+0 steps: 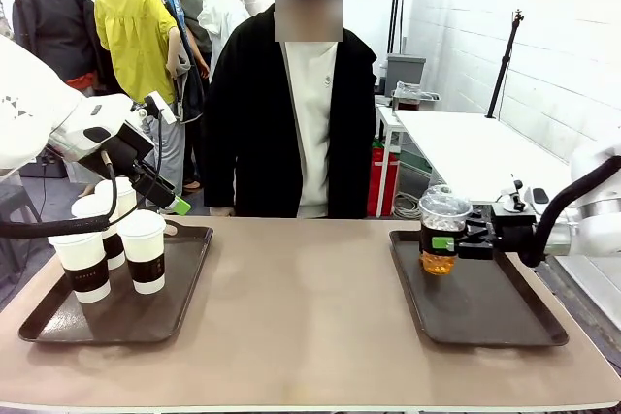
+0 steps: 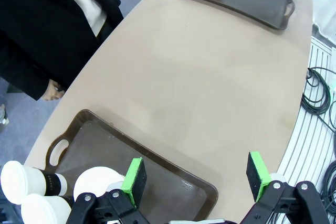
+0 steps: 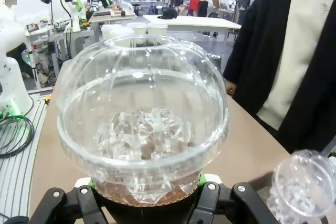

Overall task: Distribute the coffee onto the tray.
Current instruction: Pick up another iced Americano from the middle of the table and place it on the right Handle tray.

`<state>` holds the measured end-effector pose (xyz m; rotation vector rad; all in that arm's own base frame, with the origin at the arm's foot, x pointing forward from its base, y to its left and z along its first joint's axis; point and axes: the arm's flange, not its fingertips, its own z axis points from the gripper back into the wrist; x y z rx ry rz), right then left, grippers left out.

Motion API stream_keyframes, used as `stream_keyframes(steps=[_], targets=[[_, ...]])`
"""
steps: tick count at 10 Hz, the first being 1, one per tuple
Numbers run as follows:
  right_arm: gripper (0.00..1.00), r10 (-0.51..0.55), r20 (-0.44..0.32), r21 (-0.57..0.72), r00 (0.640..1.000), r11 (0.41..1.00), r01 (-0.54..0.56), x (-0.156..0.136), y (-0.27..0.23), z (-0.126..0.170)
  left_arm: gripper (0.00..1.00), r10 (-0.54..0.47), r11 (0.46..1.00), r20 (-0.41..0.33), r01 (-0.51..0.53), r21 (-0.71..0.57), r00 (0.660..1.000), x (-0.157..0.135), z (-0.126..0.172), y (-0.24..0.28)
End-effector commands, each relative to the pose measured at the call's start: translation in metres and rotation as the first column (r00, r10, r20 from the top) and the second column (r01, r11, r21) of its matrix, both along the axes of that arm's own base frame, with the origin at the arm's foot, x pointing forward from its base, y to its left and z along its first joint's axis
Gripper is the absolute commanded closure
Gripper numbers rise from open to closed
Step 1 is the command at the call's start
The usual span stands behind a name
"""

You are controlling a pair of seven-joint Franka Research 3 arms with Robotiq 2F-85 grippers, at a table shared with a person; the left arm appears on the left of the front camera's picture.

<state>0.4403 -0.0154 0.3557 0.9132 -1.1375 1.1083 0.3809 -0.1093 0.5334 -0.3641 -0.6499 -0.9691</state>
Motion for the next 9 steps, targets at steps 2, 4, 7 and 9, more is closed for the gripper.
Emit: stream_keyframes(steps=[2,4,7,9], targets=[[0.34,0.033,0.034,0.044,0.999,0.998,-0.034,0.003,-0.019,-0.018,0.00,-0.014,1.000,-0.003,0.014,-0.018,1.000,0.002,-0.001,0.001],[0.34,0.058,0.045,0.055,0.997,0.997,-0.060,0.010,-0.023,-0.035,0.00,-0.014,1.000,-0.003,0.014,-0.018,1.000,0.002,-0.001,0.001],[0.34,0.093,0.039,0.066,0.995,0.993,-0.096,0.016,-0.029,-0.055,0.00,-0.014,1.000,-0.003,0.014,-0.018,1.000,0.002,-0.001,0.001],[0.34,0.097,0.032,0.058,0.995,0.993,-0.099,0.021,-0.035,-0.067,0.00,-0.014,1.000,-0.003,0.014,-0.018,1.000,0.002,-0.001,0.001]])
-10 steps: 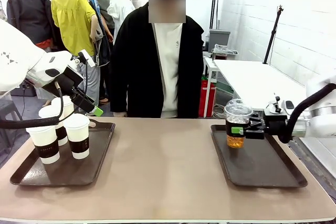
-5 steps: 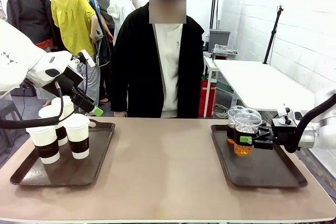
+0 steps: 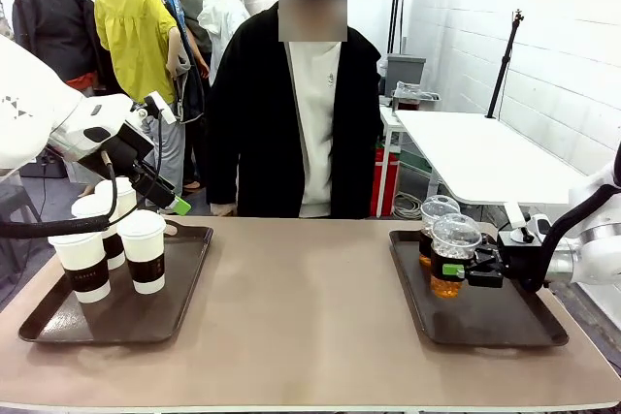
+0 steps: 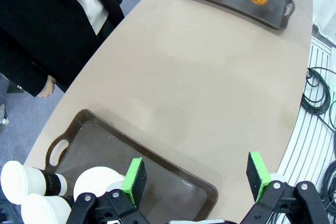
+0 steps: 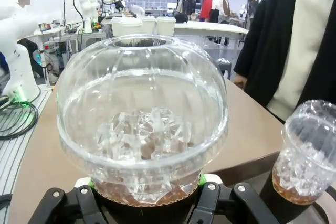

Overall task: Distribute the coffee onto the tray.
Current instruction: Pick up another iced Americano from the middle of the table and place it on the right Handle tray.

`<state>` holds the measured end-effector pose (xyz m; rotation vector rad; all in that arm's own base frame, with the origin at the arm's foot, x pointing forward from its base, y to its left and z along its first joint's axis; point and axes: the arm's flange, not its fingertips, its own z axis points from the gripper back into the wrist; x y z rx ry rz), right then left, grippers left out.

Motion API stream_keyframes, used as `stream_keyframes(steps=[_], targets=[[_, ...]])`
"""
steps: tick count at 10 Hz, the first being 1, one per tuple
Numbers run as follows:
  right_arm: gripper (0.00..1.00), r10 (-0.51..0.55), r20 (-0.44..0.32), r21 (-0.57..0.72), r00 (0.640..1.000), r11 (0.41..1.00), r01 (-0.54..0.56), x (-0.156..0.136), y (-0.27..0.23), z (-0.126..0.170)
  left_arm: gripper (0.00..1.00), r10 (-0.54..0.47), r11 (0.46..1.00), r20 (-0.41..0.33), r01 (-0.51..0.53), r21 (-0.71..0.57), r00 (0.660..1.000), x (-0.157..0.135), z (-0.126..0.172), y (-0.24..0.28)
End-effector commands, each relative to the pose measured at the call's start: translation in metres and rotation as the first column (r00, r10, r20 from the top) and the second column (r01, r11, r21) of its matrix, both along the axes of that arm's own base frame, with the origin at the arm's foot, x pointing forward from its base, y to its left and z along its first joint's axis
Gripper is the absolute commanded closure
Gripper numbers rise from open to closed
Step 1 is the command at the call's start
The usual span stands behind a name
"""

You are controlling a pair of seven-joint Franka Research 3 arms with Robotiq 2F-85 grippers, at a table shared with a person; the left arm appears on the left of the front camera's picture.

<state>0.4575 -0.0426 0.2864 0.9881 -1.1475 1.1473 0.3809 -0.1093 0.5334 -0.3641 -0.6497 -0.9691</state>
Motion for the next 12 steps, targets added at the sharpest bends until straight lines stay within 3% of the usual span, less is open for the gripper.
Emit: stream_keyframes(steps=[1,12], targets=[[0.34,0.034,0.012,0.015,0.999,0.999,-0.034,0.005,-0.009,-0.002,0.00,-0.014,1.000,-0.003,0.014,-0.018,1.000,0.002,-0.001,0.001],[0.34,0.054,-0.050,0.008,0.997,0.999,-0.054,0.014,-0.027,-0.043,0.00,-0.014,1.000,-0.003,0.014,-0.018,1.000,0.002,-0.001,0.001]])
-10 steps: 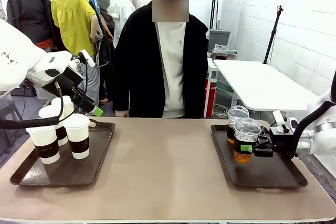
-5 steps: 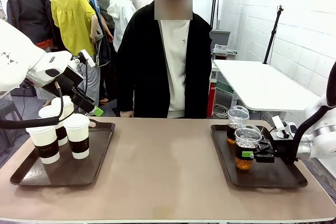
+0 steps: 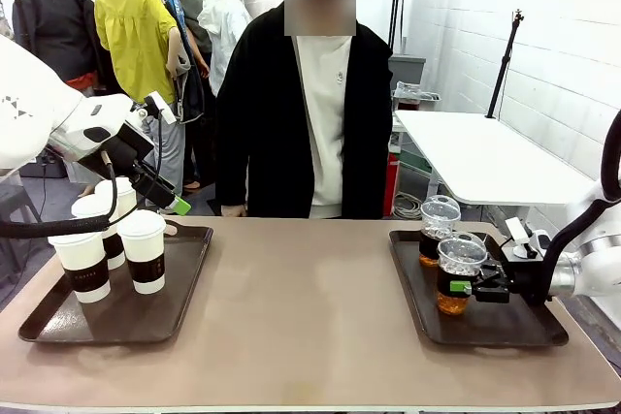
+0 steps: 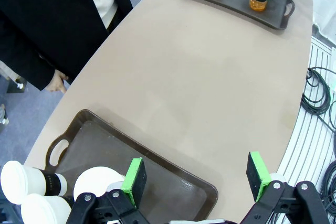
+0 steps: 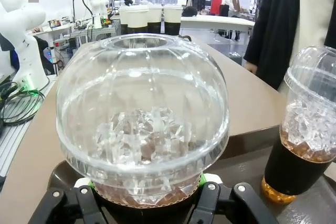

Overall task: Distribute the coffee onto the tray.
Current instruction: Pick up another iced Americano from the middle of the table and place it on the right Handle tray.

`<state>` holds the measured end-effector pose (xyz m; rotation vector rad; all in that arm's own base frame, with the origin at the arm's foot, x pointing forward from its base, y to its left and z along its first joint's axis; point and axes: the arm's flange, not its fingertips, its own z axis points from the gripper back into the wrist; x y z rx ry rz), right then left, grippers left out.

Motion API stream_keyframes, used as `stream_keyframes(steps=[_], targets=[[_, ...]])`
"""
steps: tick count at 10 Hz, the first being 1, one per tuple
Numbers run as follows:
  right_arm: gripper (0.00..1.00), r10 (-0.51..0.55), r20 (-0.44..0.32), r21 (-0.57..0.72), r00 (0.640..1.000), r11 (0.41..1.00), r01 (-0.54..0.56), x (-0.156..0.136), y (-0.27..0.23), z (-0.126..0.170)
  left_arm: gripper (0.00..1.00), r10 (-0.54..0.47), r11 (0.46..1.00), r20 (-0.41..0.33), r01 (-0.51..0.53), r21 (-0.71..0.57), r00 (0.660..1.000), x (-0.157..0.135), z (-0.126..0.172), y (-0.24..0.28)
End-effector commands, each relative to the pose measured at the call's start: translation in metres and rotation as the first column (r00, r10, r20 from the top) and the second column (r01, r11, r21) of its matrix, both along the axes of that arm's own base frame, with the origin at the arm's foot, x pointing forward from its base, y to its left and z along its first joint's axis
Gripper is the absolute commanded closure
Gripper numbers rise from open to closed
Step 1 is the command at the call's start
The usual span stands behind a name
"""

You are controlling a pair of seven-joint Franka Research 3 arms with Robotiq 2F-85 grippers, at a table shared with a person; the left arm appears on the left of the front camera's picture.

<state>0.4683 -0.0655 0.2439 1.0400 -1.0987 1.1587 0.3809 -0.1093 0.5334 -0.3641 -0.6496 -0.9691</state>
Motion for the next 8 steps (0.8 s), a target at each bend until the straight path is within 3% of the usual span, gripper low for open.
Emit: stream_keyframes(steps=[1,2,8], targets=[[0.14,0.006,-0.023,0.005,1.000,1.000,-0.006,0.002,-0.004,0.001,0.00,-0.014,1.000,-0.003,0.014,-0.018,1.000,0.002,-0.001,0.001],[0.00,0.005,-0.028,0.007,1.000,1.000,-0.005,0.001,-0.005,0.002,0.00,-0.014,1.000,-0.003,0.014,-0.018,1.000,0.002,-0.001,0.001],[0.00,-0.041,-0.053,-0.021,0.998,0.999,0.040,-0.008,-0.019,0.011,0.00,-0.014,1.000,-0.003,0.014,-0.018,1.000,0.002,-0.001,0.001]])
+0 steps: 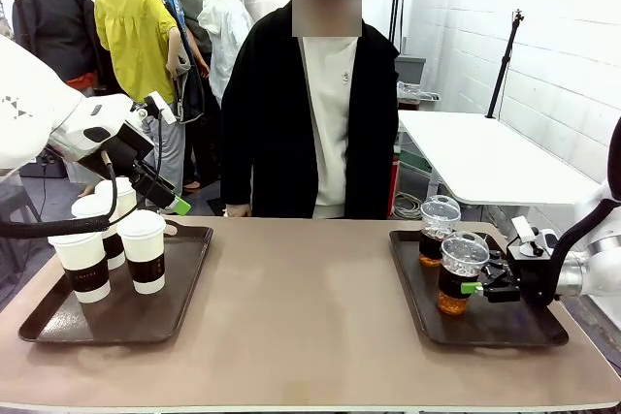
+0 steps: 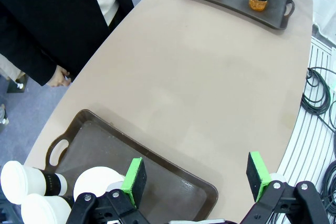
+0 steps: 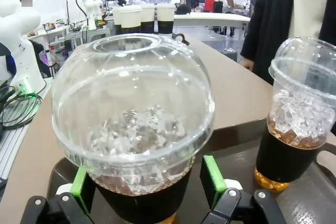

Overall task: Distribute the coffee onto the tray.
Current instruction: Pick up another iced Americano from the middle of the table and place it on the right Handle tray.

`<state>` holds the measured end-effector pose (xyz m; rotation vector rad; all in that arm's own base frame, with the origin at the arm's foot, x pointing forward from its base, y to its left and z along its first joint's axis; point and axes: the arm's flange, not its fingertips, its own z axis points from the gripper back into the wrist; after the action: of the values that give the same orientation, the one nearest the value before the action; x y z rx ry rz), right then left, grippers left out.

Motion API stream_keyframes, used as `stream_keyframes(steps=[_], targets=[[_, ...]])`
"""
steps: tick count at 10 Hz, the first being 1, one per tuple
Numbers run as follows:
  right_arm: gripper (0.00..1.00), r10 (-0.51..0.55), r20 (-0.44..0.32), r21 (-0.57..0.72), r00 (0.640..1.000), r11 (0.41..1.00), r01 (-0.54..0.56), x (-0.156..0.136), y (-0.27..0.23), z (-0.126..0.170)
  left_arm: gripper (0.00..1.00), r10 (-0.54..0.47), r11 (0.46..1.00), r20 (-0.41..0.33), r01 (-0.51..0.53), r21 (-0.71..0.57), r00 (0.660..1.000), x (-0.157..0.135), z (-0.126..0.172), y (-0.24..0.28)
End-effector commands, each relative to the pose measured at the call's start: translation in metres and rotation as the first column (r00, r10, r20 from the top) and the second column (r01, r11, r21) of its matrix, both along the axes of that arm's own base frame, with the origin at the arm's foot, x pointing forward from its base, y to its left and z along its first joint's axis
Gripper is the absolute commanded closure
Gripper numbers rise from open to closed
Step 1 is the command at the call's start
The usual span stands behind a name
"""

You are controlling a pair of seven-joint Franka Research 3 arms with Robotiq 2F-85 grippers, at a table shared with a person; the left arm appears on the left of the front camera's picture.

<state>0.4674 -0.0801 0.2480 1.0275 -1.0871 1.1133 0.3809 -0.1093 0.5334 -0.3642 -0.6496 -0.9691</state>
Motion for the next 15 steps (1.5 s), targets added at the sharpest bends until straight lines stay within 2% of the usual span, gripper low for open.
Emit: stream_keyframes(steps=[1,8,9,10,15], targets=[[0.00,-0.018,-0.025,-0.019,1.000,1.000,0.018,-0.010,-0.010,0.011,0.00,-0.014,1.000,-0.003,0.014,-0.018,1.000,0.002,-0.001,0.001],[0.00,-0.081,-0.082,-0.078,0.993,0.994,0.075,-0.041,-0.041,0.024,0.00,-0.014,1.000,-0.003,0.014,-0.018,1.000,0.002,-0.001,0.001],[0.00,-0.076,-0.093,-0.111,0.993,0.992,0.065,-0.040,-0.035,0.031,0.00,-0.014,1.000,-0.003,0.014,-0.018,1.000,0.002,-0.001,0.001],[0.00,-0.064,-0.057,-0.049,0.996,0.997,0.061,-0.033,-0.043,0.016,0.00,-0.014,1.000,-0.003,0.014,-0.018,1.000,0.002,-0.001,0.001],[0.00,-0.064,-0.057,-0.049,0.996,0.997,0.061,-0.033,-0.043,0.016,0.00,-0.014,1.000,-0.003,0.014,-0.018,1.000,0.002,-0.001,0.001]])
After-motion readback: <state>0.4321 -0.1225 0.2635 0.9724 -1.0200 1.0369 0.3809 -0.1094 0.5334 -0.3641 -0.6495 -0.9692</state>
